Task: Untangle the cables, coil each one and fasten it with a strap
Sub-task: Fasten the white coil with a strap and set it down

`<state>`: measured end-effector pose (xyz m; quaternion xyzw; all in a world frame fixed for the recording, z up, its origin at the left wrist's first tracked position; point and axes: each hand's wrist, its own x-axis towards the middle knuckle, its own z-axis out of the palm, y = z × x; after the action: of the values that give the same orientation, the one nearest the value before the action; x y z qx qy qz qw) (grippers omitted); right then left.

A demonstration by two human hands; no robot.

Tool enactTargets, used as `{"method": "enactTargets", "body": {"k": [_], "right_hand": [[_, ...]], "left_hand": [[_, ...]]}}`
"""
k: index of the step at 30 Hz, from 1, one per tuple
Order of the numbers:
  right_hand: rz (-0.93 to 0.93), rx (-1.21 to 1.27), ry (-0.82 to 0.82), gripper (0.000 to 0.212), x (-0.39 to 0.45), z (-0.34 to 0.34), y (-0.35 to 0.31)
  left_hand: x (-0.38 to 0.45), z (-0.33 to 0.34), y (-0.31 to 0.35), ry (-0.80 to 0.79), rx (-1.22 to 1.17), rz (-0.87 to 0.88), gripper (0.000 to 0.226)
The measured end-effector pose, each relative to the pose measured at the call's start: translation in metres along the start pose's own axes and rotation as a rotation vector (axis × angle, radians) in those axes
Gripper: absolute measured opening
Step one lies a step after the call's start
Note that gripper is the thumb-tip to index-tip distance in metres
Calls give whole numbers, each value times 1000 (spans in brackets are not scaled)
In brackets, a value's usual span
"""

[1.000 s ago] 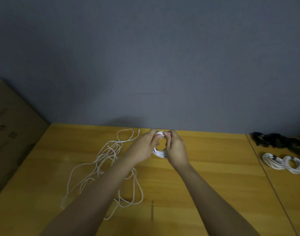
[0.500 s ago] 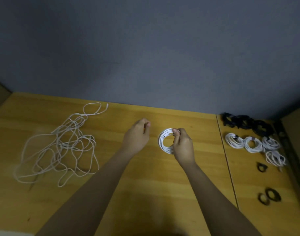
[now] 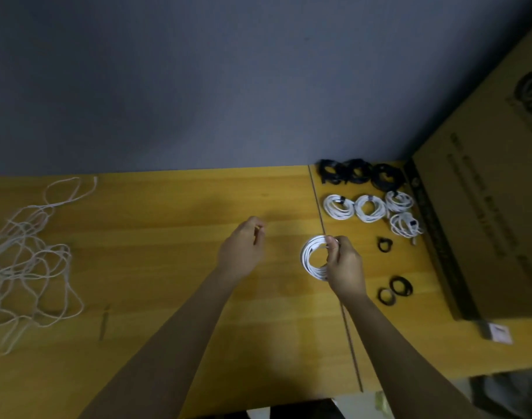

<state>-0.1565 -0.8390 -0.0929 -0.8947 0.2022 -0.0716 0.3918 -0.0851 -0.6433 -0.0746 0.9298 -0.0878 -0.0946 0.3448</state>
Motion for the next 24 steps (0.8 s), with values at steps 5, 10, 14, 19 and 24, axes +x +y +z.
{"method": "enactTargets", "body": {"k": [5, 10, 14, 19, 24], "right_hand": [[18, -43, -20, 30, 27, -71, 73], [76, -89, 2, 30, 46, -128, 137], [115, -93, 20, 31, 56, -149, 165], [149, -106, -5, 30, 55, -150, 186], [134, -129, -60, 29, 56, -149, 199]], "left_hand": [[12, 66, 62, -33, -43, -16, 23], [10, 128, 109, -98, -65, -29, 20], [15, 161, 131, -155, -47, -26, 19], [11, 209, 145, -374, 78, -28, 18], [-1, 255, 146, -574, 132, -81, 28]]}}
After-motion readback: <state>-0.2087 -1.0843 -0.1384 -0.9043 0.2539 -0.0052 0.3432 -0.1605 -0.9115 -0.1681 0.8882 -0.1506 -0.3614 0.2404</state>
